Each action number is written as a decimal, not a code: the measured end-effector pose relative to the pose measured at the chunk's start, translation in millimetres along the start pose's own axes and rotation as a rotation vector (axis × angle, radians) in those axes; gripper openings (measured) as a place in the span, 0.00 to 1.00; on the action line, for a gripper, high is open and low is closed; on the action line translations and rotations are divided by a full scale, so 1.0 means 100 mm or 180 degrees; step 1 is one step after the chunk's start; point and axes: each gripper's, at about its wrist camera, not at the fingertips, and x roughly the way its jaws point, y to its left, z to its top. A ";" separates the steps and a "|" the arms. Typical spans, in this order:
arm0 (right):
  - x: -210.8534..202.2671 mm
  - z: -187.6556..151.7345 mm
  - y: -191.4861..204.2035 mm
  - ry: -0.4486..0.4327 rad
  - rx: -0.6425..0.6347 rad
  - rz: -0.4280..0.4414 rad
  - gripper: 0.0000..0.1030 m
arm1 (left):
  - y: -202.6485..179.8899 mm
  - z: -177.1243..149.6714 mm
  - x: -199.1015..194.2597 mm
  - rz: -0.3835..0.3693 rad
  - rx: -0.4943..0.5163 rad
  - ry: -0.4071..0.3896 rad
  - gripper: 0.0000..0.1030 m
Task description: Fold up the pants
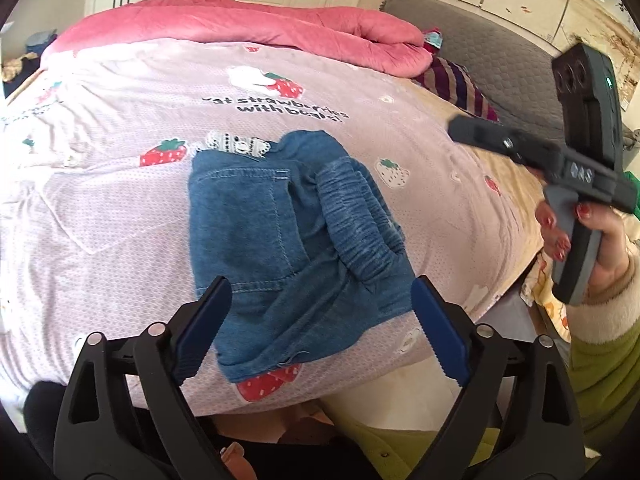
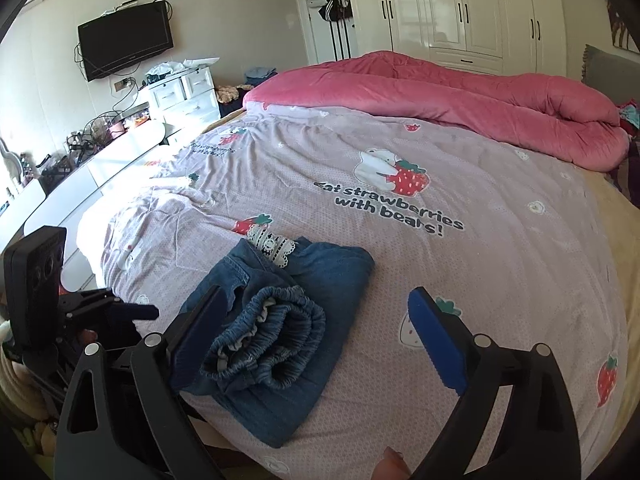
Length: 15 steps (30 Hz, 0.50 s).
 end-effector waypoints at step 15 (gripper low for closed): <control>0.07 -0.37 0.00 0.0164 0.0170 0.0047 0.91 | 0.27 0.06 0.09 0.0396 -0.0240 -0.0089 0.90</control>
